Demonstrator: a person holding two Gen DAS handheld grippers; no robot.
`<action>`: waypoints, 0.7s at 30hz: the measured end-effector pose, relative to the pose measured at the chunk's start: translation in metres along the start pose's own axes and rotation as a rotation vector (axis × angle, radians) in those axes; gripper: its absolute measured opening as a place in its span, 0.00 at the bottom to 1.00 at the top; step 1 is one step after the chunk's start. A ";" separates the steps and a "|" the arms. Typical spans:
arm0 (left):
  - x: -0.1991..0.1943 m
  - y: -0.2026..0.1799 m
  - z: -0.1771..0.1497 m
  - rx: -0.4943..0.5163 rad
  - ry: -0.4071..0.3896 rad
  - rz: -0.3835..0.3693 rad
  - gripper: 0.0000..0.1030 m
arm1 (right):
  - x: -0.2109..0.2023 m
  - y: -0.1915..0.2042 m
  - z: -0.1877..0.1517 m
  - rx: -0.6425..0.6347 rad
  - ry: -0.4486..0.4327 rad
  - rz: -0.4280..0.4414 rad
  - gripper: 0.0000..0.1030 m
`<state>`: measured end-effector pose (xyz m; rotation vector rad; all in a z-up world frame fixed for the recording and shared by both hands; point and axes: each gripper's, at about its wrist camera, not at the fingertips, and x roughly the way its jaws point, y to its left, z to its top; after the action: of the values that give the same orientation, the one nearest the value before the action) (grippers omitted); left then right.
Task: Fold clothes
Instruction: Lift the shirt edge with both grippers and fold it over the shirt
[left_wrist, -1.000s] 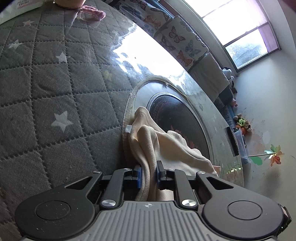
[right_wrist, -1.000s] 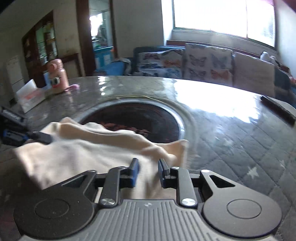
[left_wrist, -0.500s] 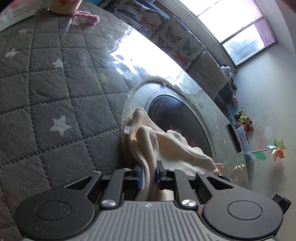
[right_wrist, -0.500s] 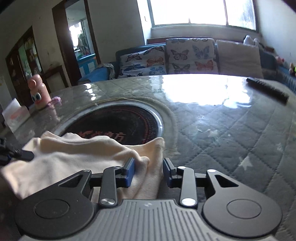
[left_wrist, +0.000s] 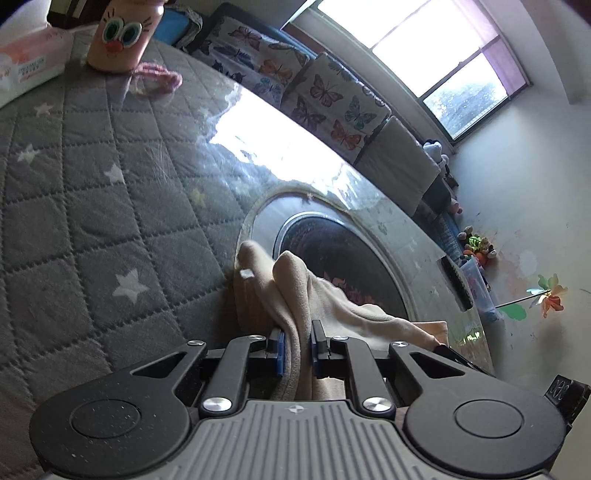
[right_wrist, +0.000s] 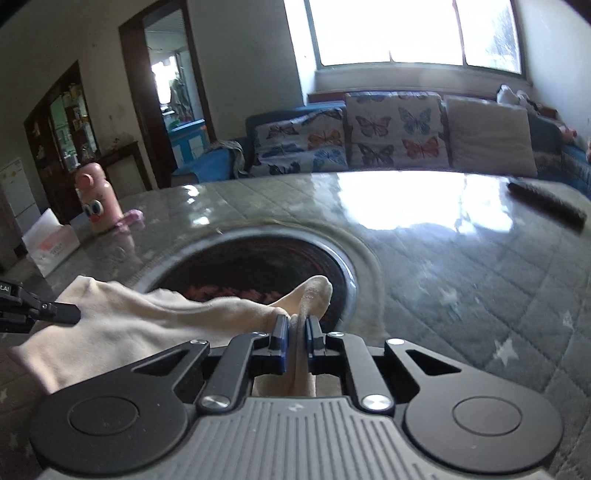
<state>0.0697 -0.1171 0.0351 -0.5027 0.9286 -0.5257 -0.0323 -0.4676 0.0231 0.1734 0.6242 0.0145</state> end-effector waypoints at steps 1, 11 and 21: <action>-0.005 0.002 0.001 0.001 -0.011 0.002 0.14 | -0.001 0.005 0.003 -0.009 -0.007 0.007 0.08; -0.075 0.044 0.017 -0.018 -0.161 0.058 0.13 | 0.020 0.077 0.040 -0.093 -0.040 0.120 0.08; -0.132 0.082 0.035 0.016 -0.309 0.175 0.14 | 0.071 0.160 0.066 -0.162 -0.034 0.243 0.07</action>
<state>0.0504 0.0336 0.0833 -0.4679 0.6642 -0.2864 0.0696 -0.3159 0.0614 0.0917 0.5623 0.2949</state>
